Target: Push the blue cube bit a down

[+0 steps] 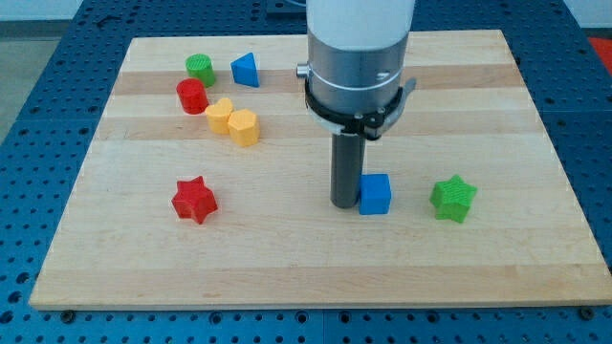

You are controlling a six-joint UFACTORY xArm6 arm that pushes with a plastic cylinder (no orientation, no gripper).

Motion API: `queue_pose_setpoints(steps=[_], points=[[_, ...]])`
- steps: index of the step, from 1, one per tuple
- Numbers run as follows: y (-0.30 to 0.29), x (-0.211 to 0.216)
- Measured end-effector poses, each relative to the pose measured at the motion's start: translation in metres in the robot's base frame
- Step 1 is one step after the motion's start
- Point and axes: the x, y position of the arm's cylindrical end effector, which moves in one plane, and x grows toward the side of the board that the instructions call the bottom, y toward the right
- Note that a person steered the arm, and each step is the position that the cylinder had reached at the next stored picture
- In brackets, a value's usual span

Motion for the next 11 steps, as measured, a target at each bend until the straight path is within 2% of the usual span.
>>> queue_pose_setpoints(steps=[1,2,4,6,11], points=[[0.001,-0.035],[0.023,-0.040],[0.032,-0.039],[0.032,-0.021],[0.030,-0.026]])
